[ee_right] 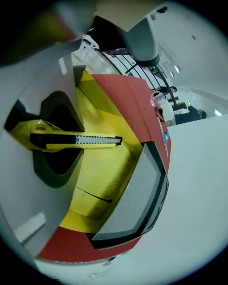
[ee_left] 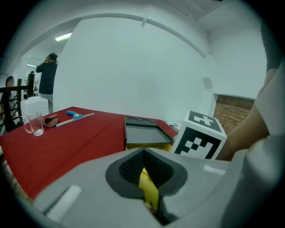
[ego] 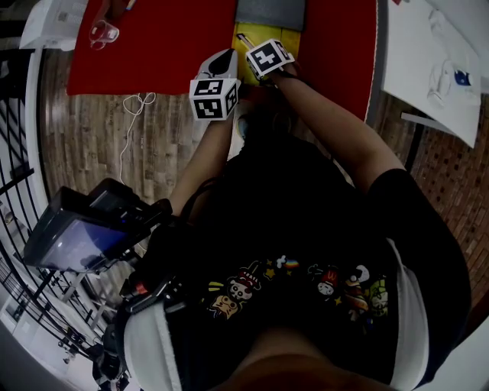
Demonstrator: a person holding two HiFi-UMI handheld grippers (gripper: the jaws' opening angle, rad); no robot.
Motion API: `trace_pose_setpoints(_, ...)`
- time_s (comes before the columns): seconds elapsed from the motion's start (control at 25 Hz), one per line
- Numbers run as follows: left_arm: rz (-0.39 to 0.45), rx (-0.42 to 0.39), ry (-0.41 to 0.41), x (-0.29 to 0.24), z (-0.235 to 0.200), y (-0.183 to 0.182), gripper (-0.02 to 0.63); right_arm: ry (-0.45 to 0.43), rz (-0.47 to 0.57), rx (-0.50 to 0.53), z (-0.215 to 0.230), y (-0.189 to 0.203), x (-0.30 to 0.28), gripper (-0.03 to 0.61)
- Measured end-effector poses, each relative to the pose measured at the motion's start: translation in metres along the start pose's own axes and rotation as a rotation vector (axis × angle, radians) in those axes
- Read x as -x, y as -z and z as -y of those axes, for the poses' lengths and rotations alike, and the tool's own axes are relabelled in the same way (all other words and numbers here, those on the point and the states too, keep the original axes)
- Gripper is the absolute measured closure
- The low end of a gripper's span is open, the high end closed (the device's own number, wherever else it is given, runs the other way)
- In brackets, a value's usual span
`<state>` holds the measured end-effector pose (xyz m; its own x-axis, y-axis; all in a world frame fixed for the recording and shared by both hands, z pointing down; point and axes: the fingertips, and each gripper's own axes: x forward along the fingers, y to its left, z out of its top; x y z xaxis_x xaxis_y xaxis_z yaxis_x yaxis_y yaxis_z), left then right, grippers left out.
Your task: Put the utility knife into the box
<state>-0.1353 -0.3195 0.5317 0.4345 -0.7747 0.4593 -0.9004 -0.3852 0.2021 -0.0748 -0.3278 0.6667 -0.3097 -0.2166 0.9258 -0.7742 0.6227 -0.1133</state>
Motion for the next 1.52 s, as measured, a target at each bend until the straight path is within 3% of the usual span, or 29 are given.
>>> trace_pose_setpoints(0.4, -0.007, 0.001, -0.011, 0.0, -0.006, -0.001, 0.612, 0.002, 0.039, -0.005, 0.004, -0.008, 0.003, 0.41)
trace_pose_setpoints(0.64, -0.011, -0.006, -0.011, 0.0, -0.008, 0.0, 0.612, -0.005, 0.098, -0.016, 0.0, -0.02, 0.014, 0.432)
trace_pose_setpoints(0.88, -0.006, -0.021, -0.009, 0.0, -0.01, -0.005, 0.612, -0.051, 0.208, -0.023, -0.009, -0.04, 0.04, 0.455)
trace_pose_setpoints(1.12, 0.001, -0.034, -0.006, 0.002, -0.011, -0.011, 0.612, -0.048, 0.354, -0.027, -0.013, -0.054, 0.074, 0.534)
trace_pose_setpoints(1.52, 0.011, -0.061, 0.002, 0.004, -0.007, -0.026, 0.612, -0.06, 0.515, -0.056, -0.013, -0.059, 0.13, 0.557)
